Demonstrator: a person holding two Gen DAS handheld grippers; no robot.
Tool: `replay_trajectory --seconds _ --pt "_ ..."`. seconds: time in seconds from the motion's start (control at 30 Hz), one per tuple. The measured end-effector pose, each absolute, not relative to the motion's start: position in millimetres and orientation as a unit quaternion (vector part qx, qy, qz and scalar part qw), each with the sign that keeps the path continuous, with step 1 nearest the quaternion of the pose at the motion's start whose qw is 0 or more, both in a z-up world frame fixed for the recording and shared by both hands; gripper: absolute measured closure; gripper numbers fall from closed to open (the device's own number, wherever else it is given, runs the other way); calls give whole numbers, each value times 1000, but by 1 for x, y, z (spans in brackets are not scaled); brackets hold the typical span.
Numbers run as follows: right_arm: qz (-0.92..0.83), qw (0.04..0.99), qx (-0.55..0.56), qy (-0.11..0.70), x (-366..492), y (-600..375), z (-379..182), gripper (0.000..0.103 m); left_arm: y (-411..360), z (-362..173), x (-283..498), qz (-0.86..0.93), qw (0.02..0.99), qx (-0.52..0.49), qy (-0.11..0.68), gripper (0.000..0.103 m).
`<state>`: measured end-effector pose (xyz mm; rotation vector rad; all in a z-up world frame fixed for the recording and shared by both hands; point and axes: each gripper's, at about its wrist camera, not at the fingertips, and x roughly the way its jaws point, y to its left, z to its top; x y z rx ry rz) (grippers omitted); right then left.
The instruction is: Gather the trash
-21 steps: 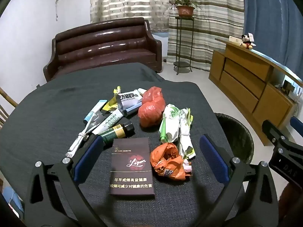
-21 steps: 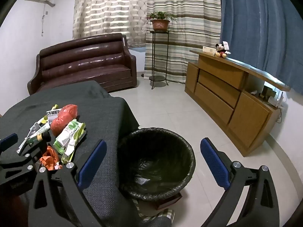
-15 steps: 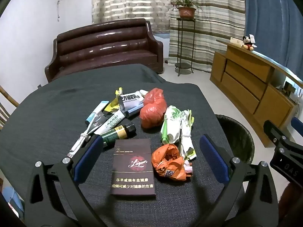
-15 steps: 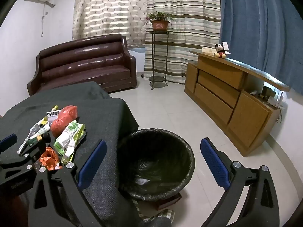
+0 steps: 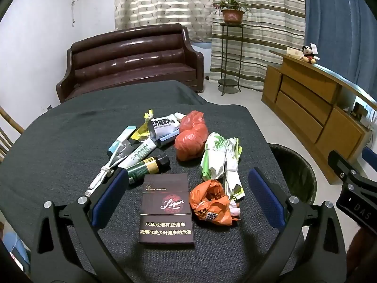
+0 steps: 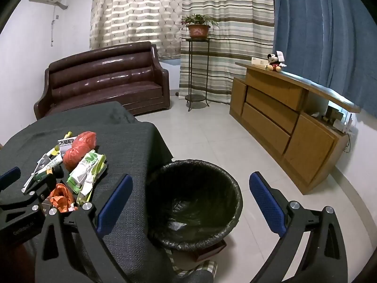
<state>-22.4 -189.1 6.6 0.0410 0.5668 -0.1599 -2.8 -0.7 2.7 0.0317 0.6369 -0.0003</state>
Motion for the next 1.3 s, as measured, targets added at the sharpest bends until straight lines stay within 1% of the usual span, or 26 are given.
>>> replay_trajectory --seconds 1.3 --pt "-78 955 24 284 -21 -190 2 7 1 3 -2 0 949 15 315 4"
